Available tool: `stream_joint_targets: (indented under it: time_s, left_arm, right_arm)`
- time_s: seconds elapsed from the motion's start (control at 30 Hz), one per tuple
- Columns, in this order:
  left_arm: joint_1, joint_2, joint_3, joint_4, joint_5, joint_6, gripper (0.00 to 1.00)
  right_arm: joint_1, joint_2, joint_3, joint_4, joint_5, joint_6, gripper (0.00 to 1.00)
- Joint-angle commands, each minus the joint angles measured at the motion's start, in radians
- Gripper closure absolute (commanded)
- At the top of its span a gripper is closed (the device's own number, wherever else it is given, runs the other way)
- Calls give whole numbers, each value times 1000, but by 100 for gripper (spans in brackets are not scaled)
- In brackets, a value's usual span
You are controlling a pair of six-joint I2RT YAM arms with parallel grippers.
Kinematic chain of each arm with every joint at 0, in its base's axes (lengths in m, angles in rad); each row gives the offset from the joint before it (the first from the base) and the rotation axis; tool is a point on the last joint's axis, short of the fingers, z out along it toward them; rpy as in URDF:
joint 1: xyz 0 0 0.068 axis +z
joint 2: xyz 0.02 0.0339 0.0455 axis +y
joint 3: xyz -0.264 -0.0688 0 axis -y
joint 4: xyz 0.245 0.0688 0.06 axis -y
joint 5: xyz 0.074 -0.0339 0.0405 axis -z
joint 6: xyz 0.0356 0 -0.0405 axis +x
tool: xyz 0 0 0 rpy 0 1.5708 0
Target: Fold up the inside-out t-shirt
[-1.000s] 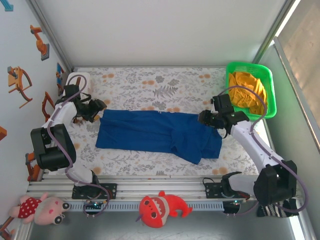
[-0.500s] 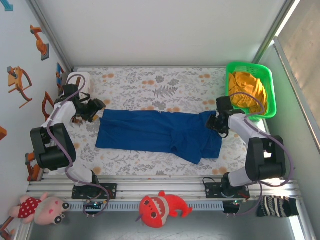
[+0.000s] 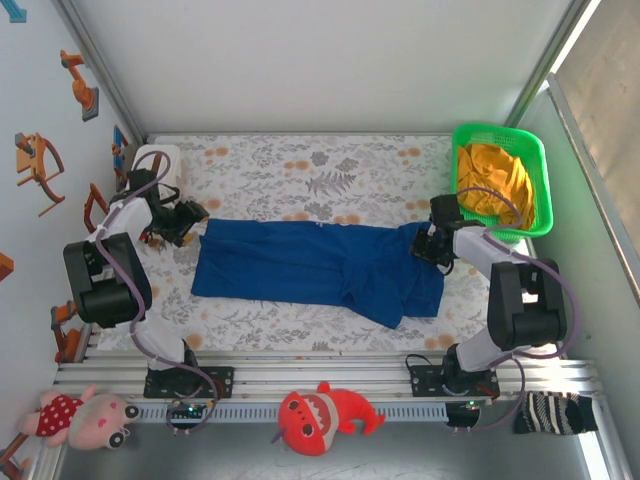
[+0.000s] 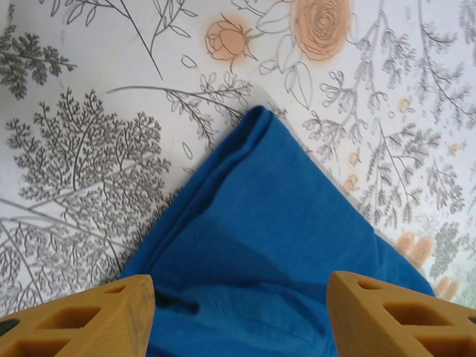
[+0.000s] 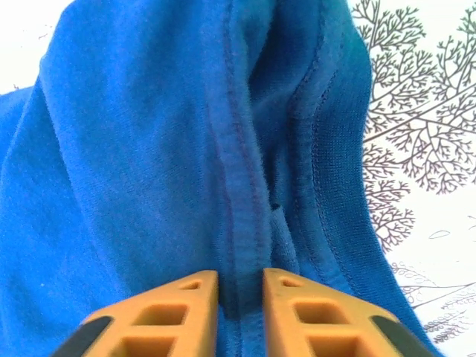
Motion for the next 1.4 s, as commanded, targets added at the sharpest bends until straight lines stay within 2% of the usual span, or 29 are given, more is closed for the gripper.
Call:
stream_joint_targets:
  time_s: [0.0,0.13,0.43,0.77,0.87,0.93,1.0,1.1,1.37]
  left_arm:
    - [4,50,66,-20,5,9,42]
    - [3,96,111,-20,2,34,49]
    - [-37,166,157,-28,-2,103,49]
    - [-109,236,220,-80,-120,174,50]
    - [-113,252,220,-77,-125,173,59]
    - [-114,265,223,-74,-120,175,73]
    - [-114,275,228,-71,-107,177,79]
    - [-112,281,243,-69,-95,180,99]
    - [-83,226,275,-14,-23,121,100]
  right_arm:
    - [-10,15,-12,27,-19,4,87]
    - [-15,9,-14,30,-33,5,100]
    - [-20,3,-9,31,-51,1,100]
    - [-26,-15,-17,33,-63,1,100]
    - [-27,-31,-17,32,-73,3,100]
    - [-29,-45,-13,30,-79,3,100]
    - [-33,-55,-2,26,-85,3,100]
    - [-38,-65,17,15,-90,0,100]
    - [-61,-87,77,10,-99,2,100]
